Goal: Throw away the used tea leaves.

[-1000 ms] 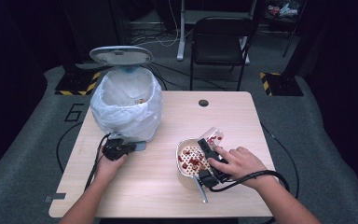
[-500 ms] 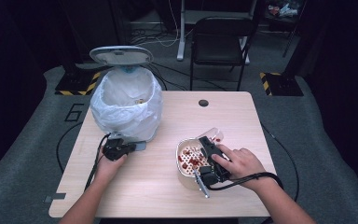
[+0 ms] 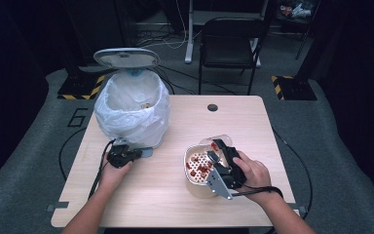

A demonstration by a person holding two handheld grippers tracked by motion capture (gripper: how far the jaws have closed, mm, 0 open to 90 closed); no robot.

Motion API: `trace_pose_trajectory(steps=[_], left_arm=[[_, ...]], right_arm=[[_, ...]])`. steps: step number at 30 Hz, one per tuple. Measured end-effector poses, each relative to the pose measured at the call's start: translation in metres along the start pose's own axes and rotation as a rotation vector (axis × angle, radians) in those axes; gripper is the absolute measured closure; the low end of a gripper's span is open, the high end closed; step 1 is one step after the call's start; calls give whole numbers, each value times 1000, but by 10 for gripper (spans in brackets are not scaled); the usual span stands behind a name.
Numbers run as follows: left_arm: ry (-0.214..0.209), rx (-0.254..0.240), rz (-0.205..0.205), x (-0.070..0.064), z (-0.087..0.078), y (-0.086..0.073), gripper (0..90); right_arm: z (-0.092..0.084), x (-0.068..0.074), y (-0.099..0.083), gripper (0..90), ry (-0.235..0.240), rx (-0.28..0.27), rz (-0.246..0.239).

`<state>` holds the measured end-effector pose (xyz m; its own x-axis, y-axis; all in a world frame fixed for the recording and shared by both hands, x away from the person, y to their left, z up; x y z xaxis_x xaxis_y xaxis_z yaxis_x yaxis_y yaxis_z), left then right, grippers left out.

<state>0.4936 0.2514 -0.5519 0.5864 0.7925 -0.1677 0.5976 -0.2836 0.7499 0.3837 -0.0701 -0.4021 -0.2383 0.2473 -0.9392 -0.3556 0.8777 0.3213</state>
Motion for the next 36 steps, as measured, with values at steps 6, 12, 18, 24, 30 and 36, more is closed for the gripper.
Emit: trace_pose_trajectory(steps=[6, 12, 18, 24, 30, 36], left_arm=[[6, -15, -6, 0, 1, 0, 900], [3, -19, 0, 1, 2, 0, 900], [8, -14, -6, 0, 1, 0, 900], [7, -14, -6, 1, 1, 0, 900], [6, -15, -6, 1, 1, 0, 900], [2, -15, -9, 0, 1, 0, 900]], right_arm=[[0, -8, -2, 461, 19, -35, 257], [3, -12, -10, 459, 89, -69, 530], [4, -19, -20, 460, 115, -89, 739], [5, -24, -26, 460, 156, -122, 906], [5, -24, -28, 460, 182, -155, 996], [5, -29, -29, 461, 201, -177, 1055]])
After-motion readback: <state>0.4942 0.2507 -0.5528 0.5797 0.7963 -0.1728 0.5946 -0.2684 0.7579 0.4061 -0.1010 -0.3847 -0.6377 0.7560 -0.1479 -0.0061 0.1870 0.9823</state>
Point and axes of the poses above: each handheld gripper's, and its own axes: z roughly forward along the jaws, y roughly out of its top, x roughly to its left, the point moved 6 cm from there along z, roughly forward along the jaws, and after that the axes turned 3 degrees about -z, right-handed, at the moved point
